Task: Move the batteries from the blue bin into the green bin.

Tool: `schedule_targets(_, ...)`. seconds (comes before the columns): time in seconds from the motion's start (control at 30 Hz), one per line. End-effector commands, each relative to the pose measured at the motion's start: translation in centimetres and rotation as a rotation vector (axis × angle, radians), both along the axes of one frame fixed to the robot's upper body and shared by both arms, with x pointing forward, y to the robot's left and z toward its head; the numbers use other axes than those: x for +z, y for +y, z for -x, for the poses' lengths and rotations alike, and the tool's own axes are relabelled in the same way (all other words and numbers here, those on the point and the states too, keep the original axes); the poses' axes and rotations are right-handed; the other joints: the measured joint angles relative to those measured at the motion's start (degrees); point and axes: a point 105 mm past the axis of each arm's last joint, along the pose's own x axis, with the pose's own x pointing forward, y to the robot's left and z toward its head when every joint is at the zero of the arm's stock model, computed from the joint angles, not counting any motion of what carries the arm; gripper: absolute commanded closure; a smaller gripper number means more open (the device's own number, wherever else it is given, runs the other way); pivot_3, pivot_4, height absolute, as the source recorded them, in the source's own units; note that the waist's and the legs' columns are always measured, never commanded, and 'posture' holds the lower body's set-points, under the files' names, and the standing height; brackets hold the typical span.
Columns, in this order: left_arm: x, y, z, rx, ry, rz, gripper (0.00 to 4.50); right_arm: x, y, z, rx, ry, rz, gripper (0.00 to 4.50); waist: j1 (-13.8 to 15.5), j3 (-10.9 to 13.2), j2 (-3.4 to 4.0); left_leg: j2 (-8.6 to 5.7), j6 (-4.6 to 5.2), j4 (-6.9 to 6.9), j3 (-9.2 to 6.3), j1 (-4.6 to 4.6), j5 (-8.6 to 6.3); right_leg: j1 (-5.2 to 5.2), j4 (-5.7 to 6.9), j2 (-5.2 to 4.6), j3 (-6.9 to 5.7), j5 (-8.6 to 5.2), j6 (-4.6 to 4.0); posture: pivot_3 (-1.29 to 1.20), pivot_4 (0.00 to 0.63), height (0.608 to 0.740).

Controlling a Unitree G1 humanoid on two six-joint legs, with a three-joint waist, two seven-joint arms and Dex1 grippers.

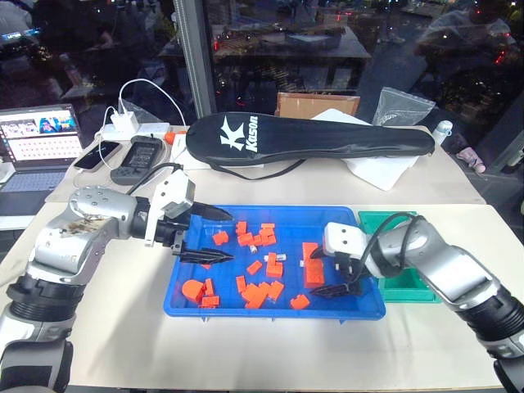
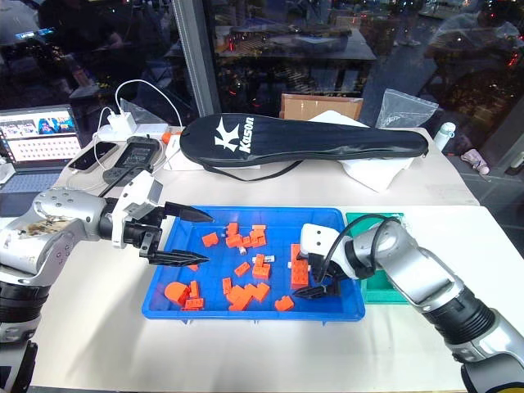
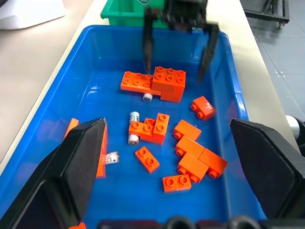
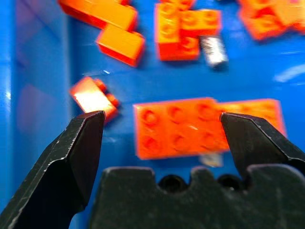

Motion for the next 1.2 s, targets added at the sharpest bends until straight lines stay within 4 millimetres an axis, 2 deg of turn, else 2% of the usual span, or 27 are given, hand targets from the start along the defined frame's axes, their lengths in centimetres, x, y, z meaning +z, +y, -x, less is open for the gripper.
schedule_targets(0.03, 1.2, 0.0, 0.3, -0.01, -0.06, 0.014, 0.0, 0.5, -0.2, -0.3, 0.015, -0.046, 0.014, 0.03, 0.03, 0.0, 0.0, 0.0, 0.0, 0.0, 0.0, 0.01, 0.0, 0.0, -0.01, 0.0, 0.0, 0.0, 0.01, 0.0, 0.15, 0.737)
schedule_targets(0.13, 1.2, 0.1, 0.1, -0.003, -0.06, 0.017, 0.0, 0.6, 0.0, -0.6, 0.015, -0.063, 0.008, 0.03, -0.02, 0.0, 0.0, 0.0, 0.0, 0.01, 0.0, 0.0, 0.0, 0.0, -0.01, 0.0, 0.0, -0.01, 0.01, 0.0, 0.15, 0.737)
schedule_targets(0.17, 1.1, 0.1, 0.1, -0.002, -0.06, 0.016, 0.0, 0.7, 0.0, -0.7, 0.014, -0.067, 0.006, 0.55, -0.03, 0.0, 0.0, 0.0, 0.0, 0.0, 0.0, 0.01, 0.0, 0.0, 0.0, 0.01, 0.0, -0.01, 0.01, 0.0, 0.15, 0.737)
schedule_targets(0.33, 0.8, 0.1, 0.1, 0.0, -0.052, 0.013, 0.0, 1.5, 0.1, -0.9, 0.017, -0.098, -0.003, 2.02, 0.02, 0.0, 0.0, 0.0, 0.0, 0.0, 0.0, 0.01, 0.0, 0.0, 0.0, 0.01, 0.0, 0.0, 0.01, 0.0, 0.15, 0.737)
schedule_targets(0.47, 0.7, 0.3, 0.1, 0.007, -0.044, 0.012, 0.0, 3.5, -1.2, -1.4, 0.01, -0.142, 0.025, 2.02, 0.05, 0.0, 0.0, 0.0, 0.0, 0.01, 0.0, -0.01, 0.0, 0.01, -0.01, 0.0, 0.0, 0.0, 0.01, 0.0, 0.15, 0.737)
schedule_targets(0.57, 0.5, 0.3, 0.1, 0.01, -0.041, 0.012, 0.0, 5.0, -2.4, -2.5, -0.012, -0.185, 0.049, 2.02, -0.02, 0.0, 0.01, 0.0, 0.0, 0.01, 0.0, 0.01, 0.0, 0.01, -0.01, 0.0, 0.0, -0.01, 0.01, 0.0, 0.15, 0.737)
schedule_targets(0.67, 0.5, 0.1, 0.0, 0.008, -0.04, 0.017, 0.0, 5.6, -3.2, -3.9, -0.027, -0.214, 0.066, 2.02, -0.07, 0.0, 0.0, 0.0, 0.0, -0.01, 0.0, 0.06, 0.0, 0.02, 0.0, 0.01, 0.0, -0.01, 0.01, 0.0, 0.15, 0.737)
schedule_targets(0.83, 0.5, 0.1, -0.1, 0.012, -0.043, 0.02, 0.0, 4.5, -4.6, -6.5, -0.025, -0.268, 0.155, 2.02, -0.1, 0.0, 0.0, 0.0, 0.0, -0.02, 0.0, 0.07, 0.0, 0.03, 0.0, 0.01, 0.0, -0.01, 0.01, 0.0, 0.15, 0.737)
schedule_targets(0.97, 0.5, 0.2, 0.1, 0.016, -0.042, 0.017, 0.0, 3.2, -5.3, -7.5, 0.005, -0.29, 0.225, 2.02, -0.02, 0.0, 0.01, 0.0, 0.0, -0.02, 0.0, 0.03, 0.0, 0.02, -0.01, 0.01, 0.0, 0.0, 0.0, 0.0, 0.15, 0.737)
schedule_targets(1.03, 0.4, 0.2, 0.3, 0.02, -0.04, 0.016, 0.0, 3.2, -5.5, -7.7, 0.019, -0.298, 0.244, 1.04, -0.02, 0.0, 0.01, 0.0, 0.0, -0.01, 0.0, 0.03, 0.0, 0.04, -0.01, 0.01, 0.0, 0.04, -0.07, 0.0, 0.15, 0.737)
schedule_targets(1.07, 0.4, 0.3, 0.3, 0.021, -0.038, 0.016, 0.0, 3.3, -5.5, -7.7, 0.024, -0.3, 0.246, 0.92, 0.0, 0.0, 0.01, 0.0, 0.0, -0.01, 0.0, 0.02, 0.0, 0.04, -0.01, 0.0, 0.0, 0.07, -0.11, 0.0, 0.15, 0.737)
schedule_targets(1.13, 0.3, 0.3, 0.4, 0.024, -0.033, 0.016, 0.0, 4.2, -5.5, -7.6, 0.03, -0.305, 0.24, 0.2, 0.08, 0.0, 0.01, 0.0, -0.01, -0.01, 0.0, 0.02, 0.01, 0.04, -0.01, 0.0, 0.0, 0.12, -0.21, 0.0, 0.15, 0.737)
schedule_targets(1.17, 0.3, 0.4, 0.5, 0.026, -0.032, 0.015, 0.0, 4.6, -5.4, -7.5, 0.033, -0.306, 0.235, 0.02, 0.11, 0.0, 0.01, 0.0, -0.01, -0.01, 0.0, 0.01, 0.01, 0.04, -0.01, 0.0, 0.0, 0.13, -0.21, 0.0, 0.15, 0.737)
schedule_targets(1.2, 0.2, 0.4, 0.5, 0.027, -0.031, 0.014, 0.0, 5.0, -5.2, -7.3, 0.037, -0.303, 0.224, 0.02, 0.15, 0.0, 0.01, 0.0, -0.01, -0.01, 0.0, 0.02, 0.01, 0.05, -0.01, 0.01, -0.01, 0.13, -0.21, 0.0, 0.15, 0.737)
